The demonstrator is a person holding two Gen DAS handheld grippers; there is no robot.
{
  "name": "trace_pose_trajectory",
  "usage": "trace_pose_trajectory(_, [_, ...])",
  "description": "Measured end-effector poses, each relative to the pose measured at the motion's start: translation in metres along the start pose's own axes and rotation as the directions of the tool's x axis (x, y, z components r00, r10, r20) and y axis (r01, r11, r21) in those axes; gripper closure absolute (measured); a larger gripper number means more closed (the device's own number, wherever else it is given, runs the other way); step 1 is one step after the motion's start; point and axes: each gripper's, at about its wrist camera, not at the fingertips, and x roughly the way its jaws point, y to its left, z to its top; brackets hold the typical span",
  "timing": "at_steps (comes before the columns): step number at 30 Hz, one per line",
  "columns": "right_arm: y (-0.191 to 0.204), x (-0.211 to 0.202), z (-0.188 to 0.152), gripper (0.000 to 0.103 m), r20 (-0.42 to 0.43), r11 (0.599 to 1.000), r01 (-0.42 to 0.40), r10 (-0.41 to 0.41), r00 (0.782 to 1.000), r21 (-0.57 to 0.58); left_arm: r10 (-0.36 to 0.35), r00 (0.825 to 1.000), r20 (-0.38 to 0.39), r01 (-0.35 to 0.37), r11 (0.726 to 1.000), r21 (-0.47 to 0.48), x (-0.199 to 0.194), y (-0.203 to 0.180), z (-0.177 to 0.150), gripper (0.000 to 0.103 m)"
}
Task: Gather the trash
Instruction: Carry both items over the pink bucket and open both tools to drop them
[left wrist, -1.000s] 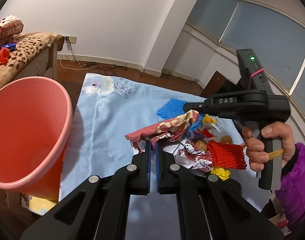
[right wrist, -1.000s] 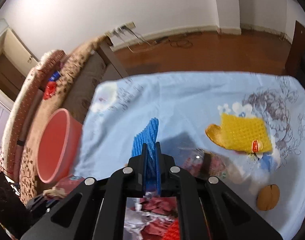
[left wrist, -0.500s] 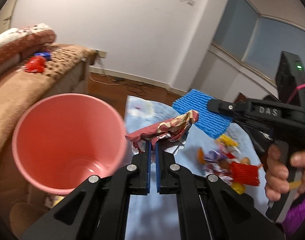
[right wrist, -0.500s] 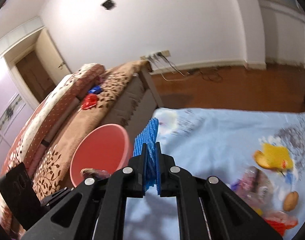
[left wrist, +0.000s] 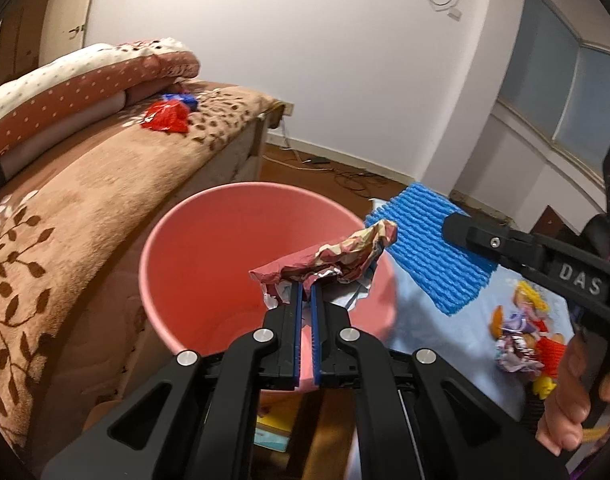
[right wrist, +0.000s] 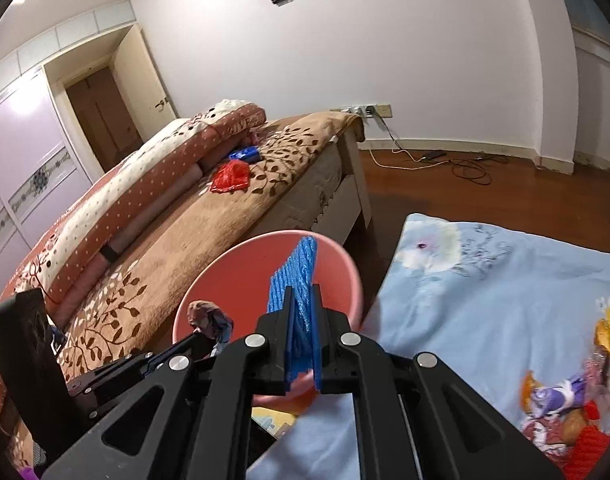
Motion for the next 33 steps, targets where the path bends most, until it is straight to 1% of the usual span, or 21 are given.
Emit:
trace_pose_trajectory(5, [0.011,0.013,-0.006,0.097,-0.001,1.000,0.003,-0.003,1.000,-0.023,0.037,0.999,-0.030,-0.037,0.999,-0.005,0.012,0.015,0.001,0.100])
trace_pose_trajectory(10, [0.016,0.025,-0.010,0.097,-0.018,0.999,0.012,-0.013,1.000,-0.042,0.052,0.997,-0.052,-0.052,0.999,-0.008,0.023,0.022,0.000,0.100])
trace_pose_trajectory(15, [0.020,0.034,-0.012,0.097,-0.024,0.997,0.036,-0.037,0.999,-0.068,0.063,0.996,-0.070,-0.064,0.998,-0.008,0.032,0.025,0.001,0.100])
trace_pose_trajectory(20, [0.026,0.041,-0.015,0.096,-0.028,0.992,0.079,-0.082,0.996,-0.102,0.074,0.994,-0.085,-0.076,0.997,-0.016,0.041,0.029,0.002,0.100])
trace_pose_trajectory(33, [0.045,0.052,-0.019,0.096,-0.007,0.969,0.142,-0.147,0.989,-0.204,0.064,0.992,-0.111,-0.069,0.997,-0.040,0.055,0.035,0.000,0.100])
